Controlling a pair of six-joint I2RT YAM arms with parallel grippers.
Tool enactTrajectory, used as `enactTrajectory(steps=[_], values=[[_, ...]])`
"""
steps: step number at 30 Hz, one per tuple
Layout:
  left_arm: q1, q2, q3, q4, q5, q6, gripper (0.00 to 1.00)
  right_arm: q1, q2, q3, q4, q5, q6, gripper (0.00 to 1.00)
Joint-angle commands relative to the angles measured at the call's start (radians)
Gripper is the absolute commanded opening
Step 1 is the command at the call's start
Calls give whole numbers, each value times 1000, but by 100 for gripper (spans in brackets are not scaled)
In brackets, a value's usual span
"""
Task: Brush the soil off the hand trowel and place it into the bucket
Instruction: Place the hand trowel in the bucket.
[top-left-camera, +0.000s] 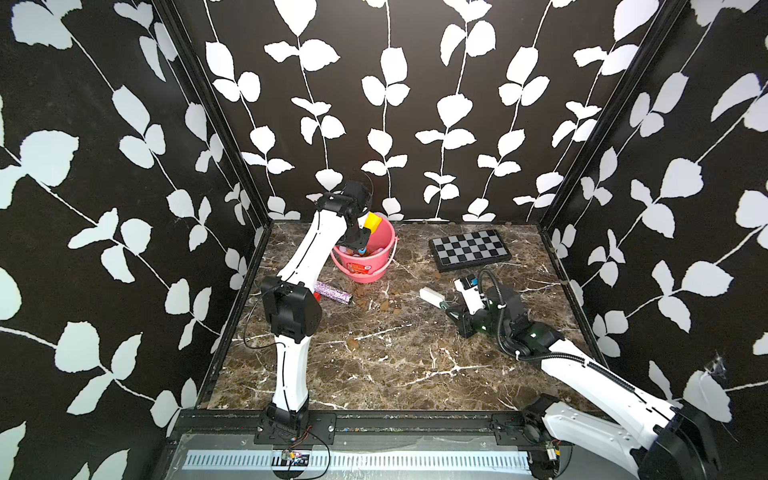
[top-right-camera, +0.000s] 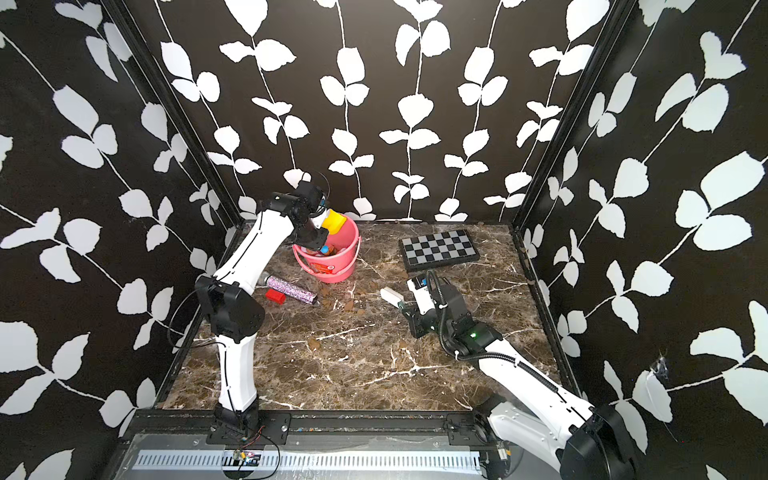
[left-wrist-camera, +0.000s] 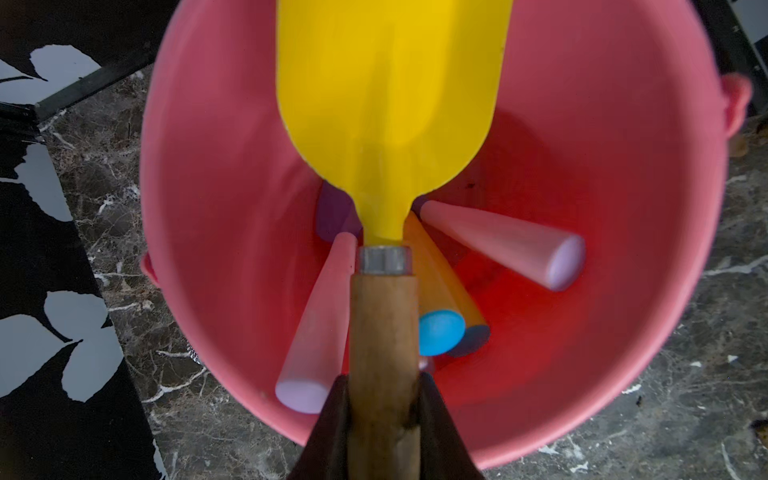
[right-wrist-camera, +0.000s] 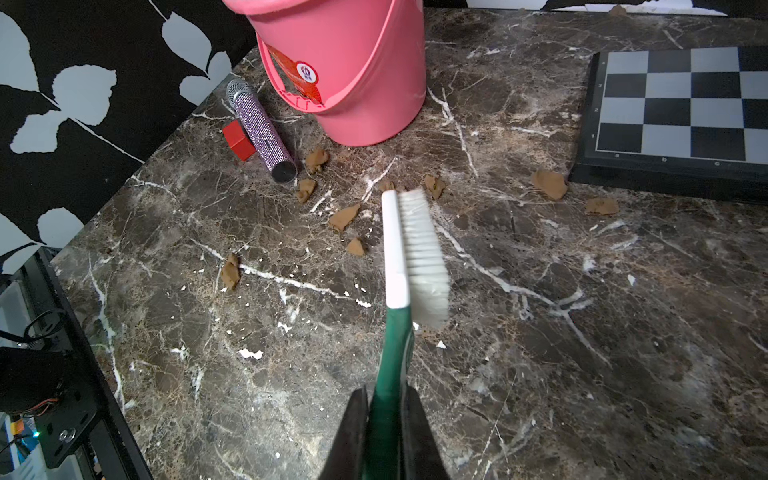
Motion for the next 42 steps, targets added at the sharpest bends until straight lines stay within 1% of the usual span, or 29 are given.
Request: enactTrajectory(steps=[1, 7, 12, 18, 23, 28, 32, 37, 39, 42], values=[[0, -8, 42, -40, -38, 0, 17, -1, -20, -1, 34, 22, -20, 0], [0, 18, 37, -42, -49, 4, 21, -1, -12, -1, 36, 23, -21, 0], [0, 35, 45, -44, -35, 15, 25, -1, -1, 1, 40, 19, -20, 0], [0, 47, 47, -43, -22, 22, 27, -1, 2, 4, 38, 23, -21, 0], [0, 75, 91, -75, -19, 28, 29, -1, 4, 2, 35, 25, -24, 0], [-3, 72, 131, -91, -19, 25, 32, -2, 2, 8, 30, 30, -29, 0], [-12, 36, 143, -81, -14, 24, 36, -1, 5, 18, 24, 30, -28, 0], [-21, -47, 115, -34, 14, 9, 39, -1, 13, 35, 15, 22, -21, 0], [-28, -96, 84, -4, 20, 1, 40, -1, 12, 40, 16, 18, -14, 0], [-38, -201, -14, 84, 51, -13, 41, -3, -6, 48, 51, -22, 16, 0]])
